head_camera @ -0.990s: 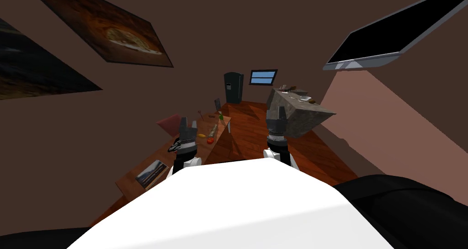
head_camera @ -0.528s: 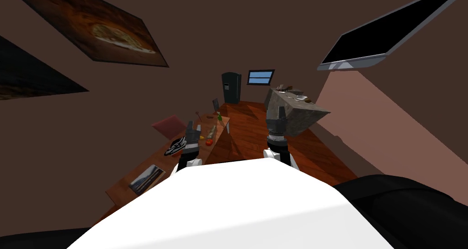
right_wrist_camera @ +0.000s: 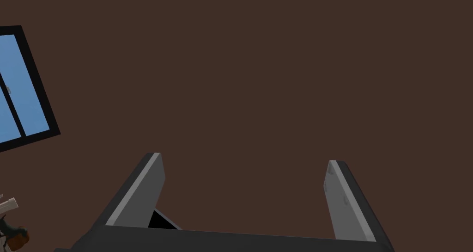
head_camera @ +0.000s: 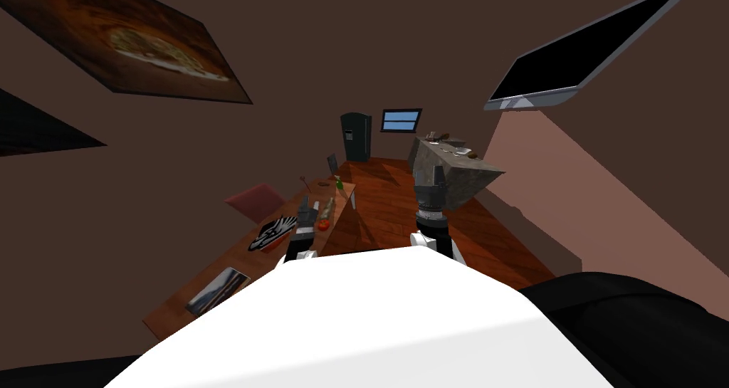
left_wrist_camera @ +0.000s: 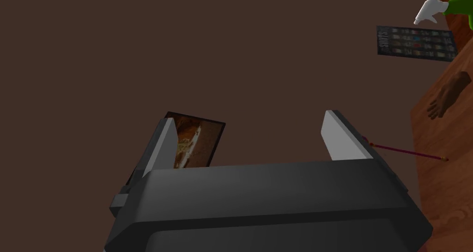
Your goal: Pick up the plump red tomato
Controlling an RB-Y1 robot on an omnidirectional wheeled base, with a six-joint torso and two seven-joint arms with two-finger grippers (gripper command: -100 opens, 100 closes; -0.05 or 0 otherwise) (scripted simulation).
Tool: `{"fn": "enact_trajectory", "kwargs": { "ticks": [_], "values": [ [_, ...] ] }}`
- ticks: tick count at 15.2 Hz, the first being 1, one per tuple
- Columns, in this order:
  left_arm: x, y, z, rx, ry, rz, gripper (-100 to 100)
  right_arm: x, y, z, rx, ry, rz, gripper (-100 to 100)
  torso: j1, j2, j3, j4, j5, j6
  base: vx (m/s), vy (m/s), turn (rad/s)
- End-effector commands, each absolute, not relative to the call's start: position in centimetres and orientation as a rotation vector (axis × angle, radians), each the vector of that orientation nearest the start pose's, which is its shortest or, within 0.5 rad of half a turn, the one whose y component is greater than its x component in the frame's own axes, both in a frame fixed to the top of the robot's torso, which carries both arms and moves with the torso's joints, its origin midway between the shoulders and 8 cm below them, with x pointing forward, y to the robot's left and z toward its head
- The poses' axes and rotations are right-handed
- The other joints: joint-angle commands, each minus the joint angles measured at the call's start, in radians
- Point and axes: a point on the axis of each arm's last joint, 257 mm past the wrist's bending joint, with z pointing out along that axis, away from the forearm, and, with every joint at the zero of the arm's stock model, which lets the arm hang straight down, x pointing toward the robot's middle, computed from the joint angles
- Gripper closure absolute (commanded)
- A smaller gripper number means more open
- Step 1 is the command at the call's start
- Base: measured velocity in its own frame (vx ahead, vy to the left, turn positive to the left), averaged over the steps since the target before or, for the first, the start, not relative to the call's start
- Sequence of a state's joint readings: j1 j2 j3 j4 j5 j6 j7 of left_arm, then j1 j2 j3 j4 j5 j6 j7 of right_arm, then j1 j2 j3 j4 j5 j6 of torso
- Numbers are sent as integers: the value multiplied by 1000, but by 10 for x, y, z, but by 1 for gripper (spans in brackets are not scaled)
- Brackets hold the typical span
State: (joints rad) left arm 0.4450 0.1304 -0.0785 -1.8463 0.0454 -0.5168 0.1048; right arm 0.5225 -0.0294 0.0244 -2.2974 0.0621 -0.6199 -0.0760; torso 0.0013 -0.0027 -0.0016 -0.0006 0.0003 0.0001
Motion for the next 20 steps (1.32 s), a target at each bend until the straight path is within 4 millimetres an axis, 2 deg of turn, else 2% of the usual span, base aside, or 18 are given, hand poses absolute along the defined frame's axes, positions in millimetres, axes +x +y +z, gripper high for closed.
{"fn": "enact_trajectory", "kwargs": {
  "ticks": [1, 5, 6, 12, 14, 17, 18, 20],
  "values": [
    [403, 265, -177, -985, 947, -1376, -100, 320, -257, 45, 532, 580, 1384, 0, 0, 0, 0, 0, 0, 0, 20, 12, -21],
    [406, 267, -218, -1073, 991, -1385, -100, 320, -257, 45, 532, 580, 1384, 0, 0, 0, 0, 0, 0, 0, 29, 12, -90],
    [406, 267, -220, -1077, 994, -1383, -100, 320, -257, 45, 532, 580, 1384, 0, 0, 0, 0, 0, 0, 0, 21, 14, -19],
    [406, 269, -265, -1177, 1040, -1383, -100, 320, -257, 45, 532, 580, 1384, 0, 0, 1, 0, 0, 0, 0, 23, 15, -64],
    [404, 271, -288, -1230, 1062, -1379, -100, 320, -257, 45, 532, 580, 1384, 0, 0, 1, 0, 0, 0, 0, 25, 15, -92],
    [402, 273, -310, -1281, 1082, -1375, -100, 320, -257, 45, 532, 580, 1384, 0, 0, 0, 0, 0, 0, 0, 32, 20, -71],
    [401, 273, -311, -1283, 1084, -1373, -100, 320, -257, 45, 532, 580, 1384, 0, 0, 0, 0, 0, 0, 0, 13, 7, 3],
    [398, 275, -332, -1334, 1103, -1367, -100, 320, -257, 45, 532, 580, 1384, 0, -1, 1, 0, 0, 0, 0, 19, 10, -89]
  ]
}}
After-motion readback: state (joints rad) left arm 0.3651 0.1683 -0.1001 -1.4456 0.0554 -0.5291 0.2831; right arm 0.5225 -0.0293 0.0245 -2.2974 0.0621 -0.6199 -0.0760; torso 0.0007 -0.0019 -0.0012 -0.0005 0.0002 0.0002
